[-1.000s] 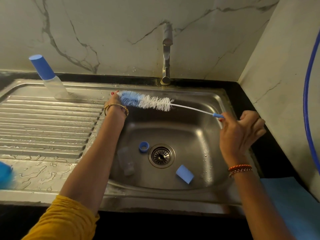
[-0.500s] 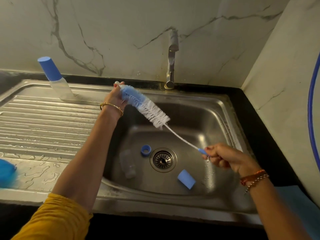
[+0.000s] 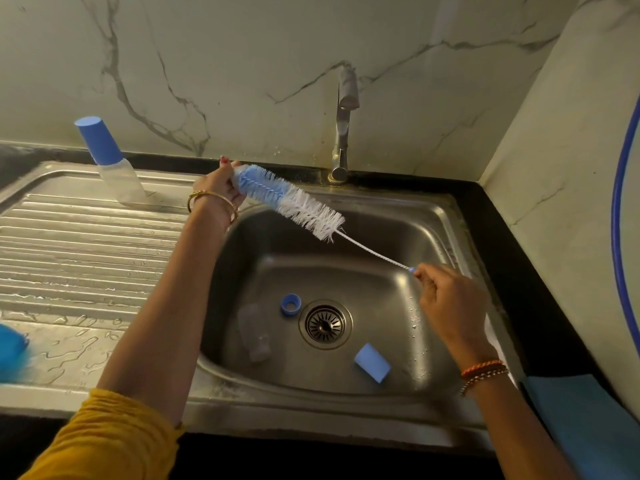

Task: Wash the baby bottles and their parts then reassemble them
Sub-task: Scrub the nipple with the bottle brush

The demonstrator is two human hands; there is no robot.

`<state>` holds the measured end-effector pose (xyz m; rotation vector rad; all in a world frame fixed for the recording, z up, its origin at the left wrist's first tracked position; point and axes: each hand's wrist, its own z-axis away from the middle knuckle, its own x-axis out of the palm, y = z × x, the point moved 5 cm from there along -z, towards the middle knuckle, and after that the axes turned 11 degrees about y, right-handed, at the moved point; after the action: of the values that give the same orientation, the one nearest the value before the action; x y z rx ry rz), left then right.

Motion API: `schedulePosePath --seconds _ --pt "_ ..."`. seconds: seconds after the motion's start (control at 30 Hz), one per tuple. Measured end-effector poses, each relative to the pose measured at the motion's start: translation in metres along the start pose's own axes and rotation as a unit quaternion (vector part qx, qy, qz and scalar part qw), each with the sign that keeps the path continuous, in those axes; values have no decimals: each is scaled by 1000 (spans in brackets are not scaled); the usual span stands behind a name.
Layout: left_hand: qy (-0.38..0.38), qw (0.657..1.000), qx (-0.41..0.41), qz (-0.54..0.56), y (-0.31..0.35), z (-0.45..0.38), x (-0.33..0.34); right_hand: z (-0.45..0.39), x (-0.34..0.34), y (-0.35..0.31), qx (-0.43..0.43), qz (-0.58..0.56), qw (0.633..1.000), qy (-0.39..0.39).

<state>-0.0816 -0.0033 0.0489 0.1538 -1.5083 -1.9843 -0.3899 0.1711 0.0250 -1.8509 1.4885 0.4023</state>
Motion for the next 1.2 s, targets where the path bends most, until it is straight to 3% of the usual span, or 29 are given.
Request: schedulePosePath --seconds 0.1,0.17,0.23,0.3,0.4,0.43,0.5,0.57,0.6,0.67,0.77,0.8,0.83,0.9,0.93,1.03,1.1,1.2 --pt "29 999 1 18 5 -7 -1 5 3 -7 15 10 1000 -26" --pt "22 999 -2 43 8 -8 -1 15 17 -8 99 -22 985 -141" --pt "-19 994 -5 106 10 -4 2 28 31 -18 178 -114 942 -263" --pt "-91 979 -1 181 13 0 8 45 41 -26 300 -245 849 -358" --pt "-231 940 12 250 20 5 14 68 43 -33 448 -410 640 -470" --pt "-277 920 7 276 21 6 14 70 40 -32 472 -440 591 -484" --pt "-328 899 1 292 20 7 11 68 37 -25 512 -457 550 -475" --pt "-282 912 1 297 13 3 5 61 36 -15 536 -429 575 -445" --pt "-232 929 -17 288 7 2 3 53 34 -13 525 -411 615 -421" --pt "-101 966 -32 235 -1 -1 -4 34 32 -8 452 -363 732 -357" --pt "18 986 -34 161 -7 1 -14 12 22 -9 191 -162 943 -218" --pt "32 989 -30 143 -7 -2 -16 9 17 -12 99 -60 982 -148" --pt "47 991 -22 123 -8 -4 -19 7 12 -18 46 1 997 -68" --pt "37 995 -6 98 -8 -9 -21 7 8 -26 61 7 998 10" --pt "9 995 -6 100 -7 -10 -18 7 11 -26 106 -13 994 -3" --pt "-33 993 -22 107 -5 -15 -11 20 35 -22 280 -96 936 -190" --pt "-70 989 -17 127 -2 -16 -8 37 47 -25 392 -189 842 -318" --pt "-147 940 -50 305 -5 -12 -4 60 55 -34 488 -321 674 -452"
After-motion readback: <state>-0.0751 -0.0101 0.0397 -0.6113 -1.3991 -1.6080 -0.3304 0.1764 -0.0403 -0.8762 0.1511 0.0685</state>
